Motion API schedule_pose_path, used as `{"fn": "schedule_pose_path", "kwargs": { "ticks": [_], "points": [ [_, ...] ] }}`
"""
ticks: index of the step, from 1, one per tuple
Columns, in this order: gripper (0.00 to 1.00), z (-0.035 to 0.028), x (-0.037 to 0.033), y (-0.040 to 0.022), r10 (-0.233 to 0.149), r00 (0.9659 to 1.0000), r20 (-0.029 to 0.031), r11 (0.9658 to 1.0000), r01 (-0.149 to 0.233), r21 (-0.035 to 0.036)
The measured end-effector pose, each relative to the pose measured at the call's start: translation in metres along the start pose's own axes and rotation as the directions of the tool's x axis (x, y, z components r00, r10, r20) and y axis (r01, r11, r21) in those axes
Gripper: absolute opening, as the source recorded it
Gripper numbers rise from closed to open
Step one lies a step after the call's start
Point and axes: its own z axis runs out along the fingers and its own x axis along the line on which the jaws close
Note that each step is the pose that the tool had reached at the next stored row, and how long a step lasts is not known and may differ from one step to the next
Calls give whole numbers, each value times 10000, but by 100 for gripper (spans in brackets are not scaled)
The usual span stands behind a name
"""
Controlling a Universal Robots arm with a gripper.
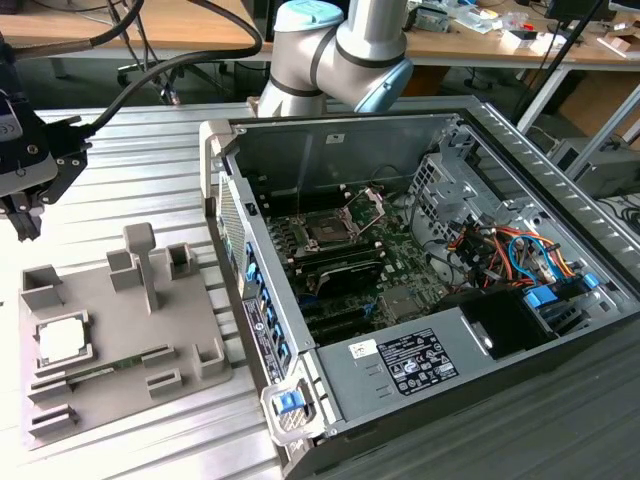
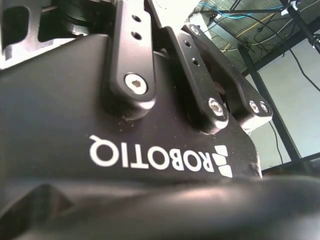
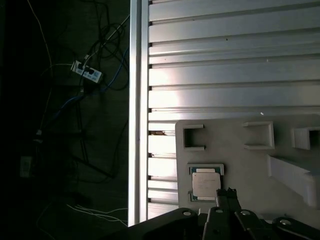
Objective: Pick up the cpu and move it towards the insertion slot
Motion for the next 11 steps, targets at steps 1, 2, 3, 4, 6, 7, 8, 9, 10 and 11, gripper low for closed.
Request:
{"fn": "schedule_pose_path", "kwargs": {
  "ticks": [1, 2, 3, 4, 6, 7, 8, 9, 10, 11],
  "points": [
    [11, 1, 0, 0, 0, 10000, 0, 10000, 0, 0],
    [11, 1, 0, 0, 1, 10000, -1, 10000, -1, 0],
    [11, 2, 0, 0, 0, 10000, 0, 10000, 0, 0],
    [11, 3, 0, 0, 0, 10000, 0, 10000, 0, -1],
    [11, 20, 0, -1, 0, 10000, 0, 10000, 0, -1],
    [11, 20, 0, -1, 0, 10000, 0, 10000, 0, 0],
    [11, 21, 0, -1, 0, 10000, 0, 10000, 0, 0],
    [11, 23, 0, -1, 0, 10000, 0, 10000, 0, -1],
    [11, 24, 0, -1, 0, 10000, 0, 10000, 0, 0],
    [11, 37, 0, -2, 0, 10000, 0, 10000, 0, -1]
  ]
}}
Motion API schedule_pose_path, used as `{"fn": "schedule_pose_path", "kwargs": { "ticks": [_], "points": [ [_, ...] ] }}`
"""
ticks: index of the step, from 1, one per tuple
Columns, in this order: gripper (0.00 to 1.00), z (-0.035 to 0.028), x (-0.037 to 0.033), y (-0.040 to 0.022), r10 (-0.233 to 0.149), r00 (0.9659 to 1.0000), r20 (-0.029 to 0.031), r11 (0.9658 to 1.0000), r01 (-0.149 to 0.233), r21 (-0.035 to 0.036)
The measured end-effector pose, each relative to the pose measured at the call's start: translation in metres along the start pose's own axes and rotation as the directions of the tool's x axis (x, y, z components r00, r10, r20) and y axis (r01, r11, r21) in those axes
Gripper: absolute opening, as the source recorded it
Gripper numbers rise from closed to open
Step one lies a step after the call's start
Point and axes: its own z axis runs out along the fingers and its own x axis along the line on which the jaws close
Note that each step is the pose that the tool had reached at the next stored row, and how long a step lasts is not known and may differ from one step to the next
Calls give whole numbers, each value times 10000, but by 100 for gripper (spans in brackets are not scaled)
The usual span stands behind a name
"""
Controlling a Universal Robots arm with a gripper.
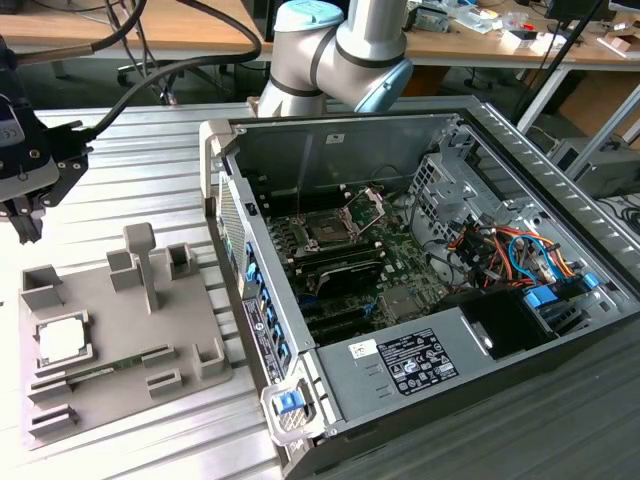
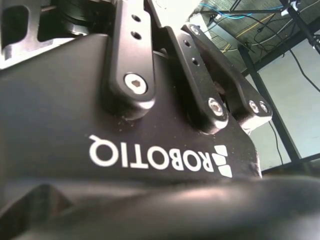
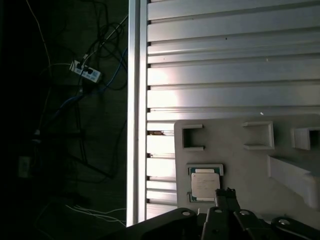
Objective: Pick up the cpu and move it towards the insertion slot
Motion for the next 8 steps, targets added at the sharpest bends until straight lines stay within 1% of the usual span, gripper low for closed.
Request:
{"fn": "schedule_pose_path", "kwargs": {
  "ticks": [1, 5, 7, 8],
  "points": [
    [11, 13, 0, -1, 0, 10000, 1, 10000, 0, 0],
    [11, 18, 0, -1, 0, 10000, 0, 10000, 0, 0],
    [11, 93, 0, -26, 0, 10000, 0, 10000, 0, 0],
    [11, 95, 0, -27, 0, 10000, 0, 10000, 0, 0]
  ]
}}
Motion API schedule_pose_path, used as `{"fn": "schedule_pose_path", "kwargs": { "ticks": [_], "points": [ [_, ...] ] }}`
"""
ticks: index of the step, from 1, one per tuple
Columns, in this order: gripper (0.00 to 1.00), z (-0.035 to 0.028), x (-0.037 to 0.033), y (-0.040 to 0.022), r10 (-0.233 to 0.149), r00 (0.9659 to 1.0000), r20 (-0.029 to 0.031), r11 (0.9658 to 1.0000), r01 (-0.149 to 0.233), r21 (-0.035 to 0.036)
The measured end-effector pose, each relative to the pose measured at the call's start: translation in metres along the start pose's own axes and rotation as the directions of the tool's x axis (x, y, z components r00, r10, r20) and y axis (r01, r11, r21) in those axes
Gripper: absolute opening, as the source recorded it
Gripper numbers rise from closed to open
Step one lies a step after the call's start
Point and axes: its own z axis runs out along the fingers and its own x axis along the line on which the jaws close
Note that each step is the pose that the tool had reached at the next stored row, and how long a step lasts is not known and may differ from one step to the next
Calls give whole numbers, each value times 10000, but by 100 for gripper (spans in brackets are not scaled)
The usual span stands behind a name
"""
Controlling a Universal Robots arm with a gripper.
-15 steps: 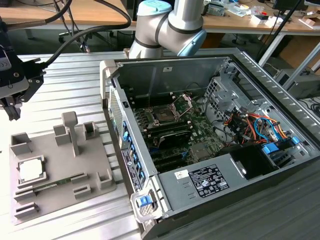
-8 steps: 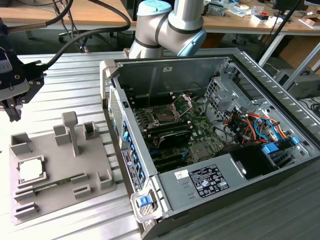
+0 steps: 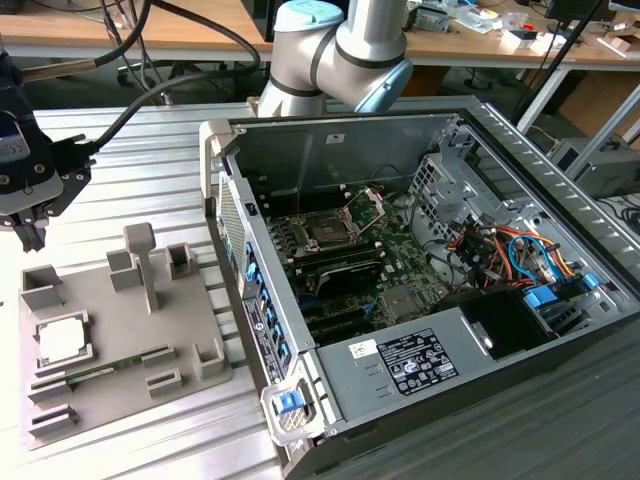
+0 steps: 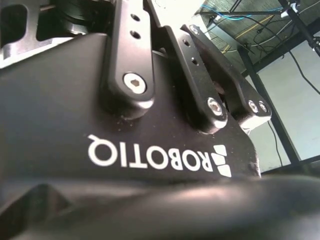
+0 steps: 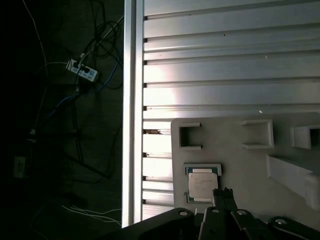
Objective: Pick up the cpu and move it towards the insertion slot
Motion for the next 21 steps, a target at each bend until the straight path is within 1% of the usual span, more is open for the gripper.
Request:
{"fn": "schedule_pose_path", "kwargs": {
  "ticks": [3, 5, 20, 21],
  "points": [
    [11, 4, 0, -1, 0, 10000, 0, 10000, 0, 0],
    [11, 48, 0, -9, 0, 10000, -1, 10000, 0, 0],
    [11, 72, 0, -11, 0, 10000, -1, 10000, 0, 0],
    [11, 85, 0, -12, 0, 10000, 0, 10000, 0, 0]
  ]
}}
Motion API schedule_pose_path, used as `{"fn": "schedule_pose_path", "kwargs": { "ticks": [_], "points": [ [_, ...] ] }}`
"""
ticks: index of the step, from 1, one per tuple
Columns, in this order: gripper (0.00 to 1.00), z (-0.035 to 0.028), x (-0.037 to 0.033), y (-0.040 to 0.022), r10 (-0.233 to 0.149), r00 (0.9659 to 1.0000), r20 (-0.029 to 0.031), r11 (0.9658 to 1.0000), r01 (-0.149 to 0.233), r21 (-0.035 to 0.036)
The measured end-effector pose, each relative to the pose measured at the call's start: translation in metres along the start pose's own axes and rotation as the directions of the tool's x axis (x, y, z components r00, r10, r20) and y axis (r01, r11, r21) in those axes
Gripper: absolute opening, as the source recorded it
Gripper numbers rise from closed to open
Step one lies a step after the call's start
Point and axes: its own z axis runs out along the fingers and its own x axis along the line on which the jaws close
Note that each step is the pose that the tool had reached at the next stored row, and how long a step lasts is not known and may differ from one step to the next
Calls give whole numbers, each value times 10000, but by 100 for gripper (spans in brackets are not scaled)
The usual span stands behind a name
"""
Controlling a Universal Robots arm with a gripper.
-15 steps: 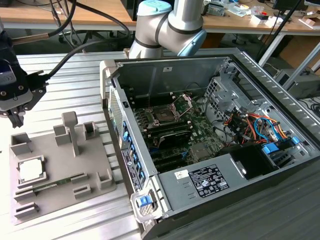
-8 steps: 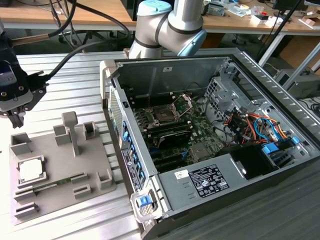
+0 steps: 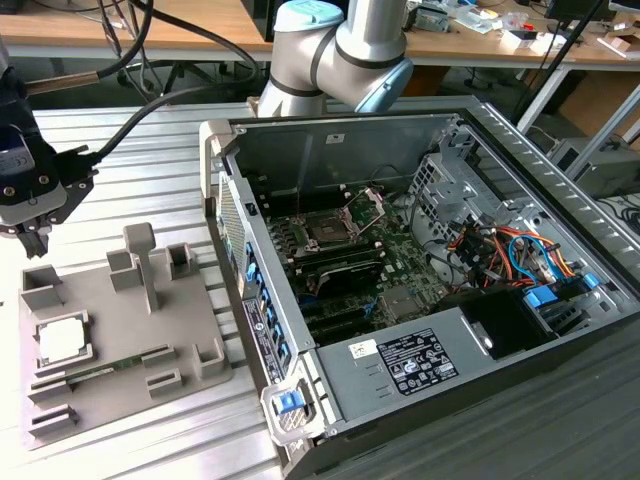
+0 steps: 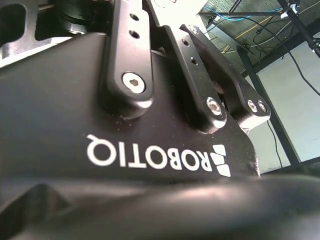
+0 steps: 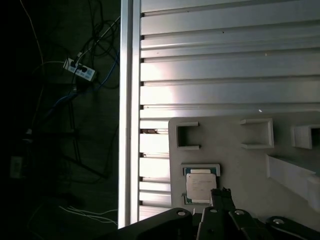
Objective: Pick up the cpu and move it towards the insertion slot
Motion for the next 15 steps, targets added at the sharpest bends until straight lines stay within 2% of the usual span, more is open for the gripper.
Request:
{"fn": "schedule_pose_path", "kwargs": {
  "ticks": [15],
  "points": [
    [11, 41, 0, -4, 0, 10000, 0, 10000, 0, -1]
  ]
}}
